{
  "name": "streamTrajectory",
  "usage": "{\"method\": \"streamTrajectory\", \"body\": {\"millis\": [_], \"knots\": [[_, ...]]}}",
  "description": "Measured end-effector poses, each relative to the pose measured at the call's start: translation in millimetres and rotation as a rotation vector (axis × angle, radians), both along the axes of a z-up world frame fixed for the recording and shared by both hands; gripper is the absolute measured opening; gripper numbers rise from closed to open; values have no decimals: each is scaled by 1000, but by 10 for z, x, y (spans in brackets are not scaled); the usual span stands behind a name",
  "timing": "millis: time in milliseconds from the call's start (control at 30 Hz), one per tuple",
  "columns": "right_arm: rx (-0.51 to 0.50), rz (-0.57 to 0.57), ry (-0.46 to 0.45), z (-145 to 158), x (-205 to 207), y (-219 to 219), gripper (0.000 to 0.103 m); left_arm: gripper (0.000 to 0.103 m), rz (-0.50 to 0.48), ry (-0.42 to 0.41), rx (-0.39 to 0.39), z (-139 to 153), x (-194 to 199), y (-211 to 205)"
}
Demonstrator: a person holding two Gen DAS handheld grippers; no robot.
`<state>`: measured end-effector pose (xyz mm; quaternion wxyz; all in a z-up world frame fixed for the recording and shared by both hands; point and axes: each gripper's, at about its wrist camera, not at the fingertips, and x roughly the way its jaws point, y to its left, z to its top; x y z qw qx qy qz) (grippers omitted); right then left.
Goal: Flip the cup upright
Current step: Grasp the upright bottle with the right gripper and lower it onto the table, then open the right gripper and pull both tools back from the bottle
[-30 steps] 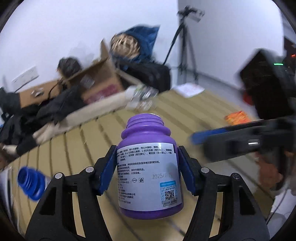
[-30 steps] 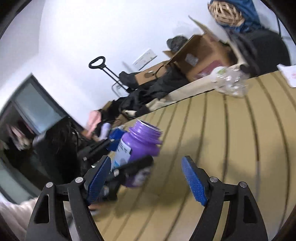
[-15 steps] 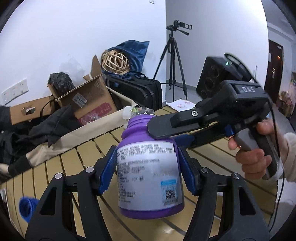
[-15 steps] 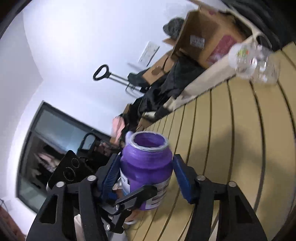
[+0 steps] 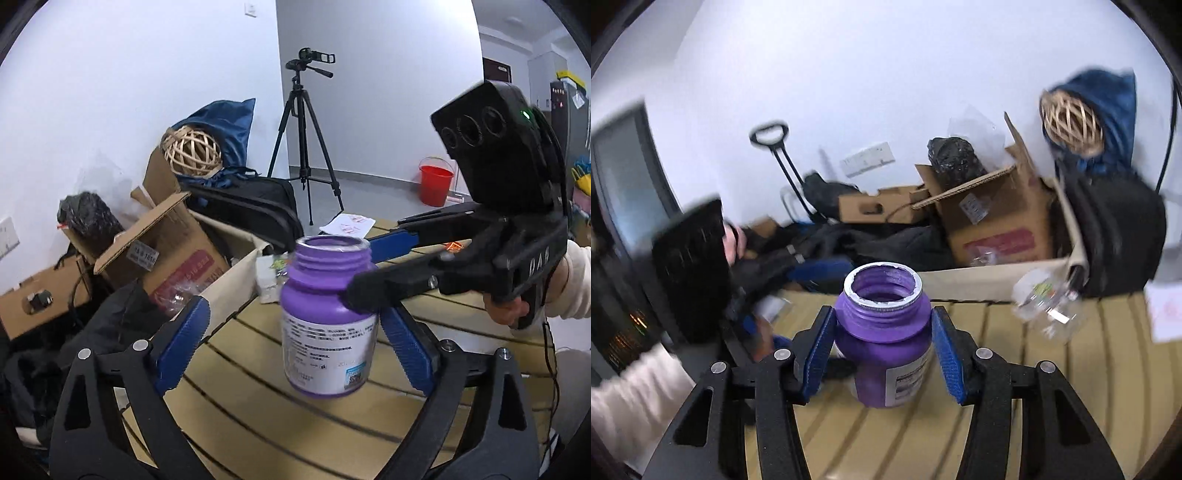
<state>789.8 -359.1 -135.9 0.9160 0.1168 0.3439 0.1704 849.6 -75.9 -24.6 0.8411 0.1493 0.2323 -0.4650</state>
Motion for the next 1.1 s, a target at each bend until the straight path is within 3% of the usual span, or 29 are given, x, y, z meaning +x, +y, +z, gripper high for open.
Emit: {"method": "streamTrajectory", "body": {"millis": [100,233,367,467,600,700,833,933,1033,1100], "knots": [[-32,-3,18,-100,90,50,56,93,29,40,7,-114,117,40],[-3,-8,24,-120,163,7,56,92,69,-7,-15,-83,19,56],[-52,21,31,-55,101,54,56,90,76,-1,-77,-50,-199,137],[-119,31,57,-85,62,106,56,94,87,99,-181,-170,-330,293],[-222,36,129,-457,120,164,57,94,134,116,-106,-420,-374,306],[-245,45,142,-700,115,202,57,94,179,194,-73,-598,-319,324],[-248,34,111,-742,8,221,58,94,251,176,-23,-665,-384,330],[-239,27,128,-640,-47,229,65,100,348,150,17,-569,-514,358],[-222,15,100,-303,-206,207,72,103,403,113,48,-301,-694,423],[-201,1,59,10,-423,157,79,103,453,45,51,-20,-892,514]]}}
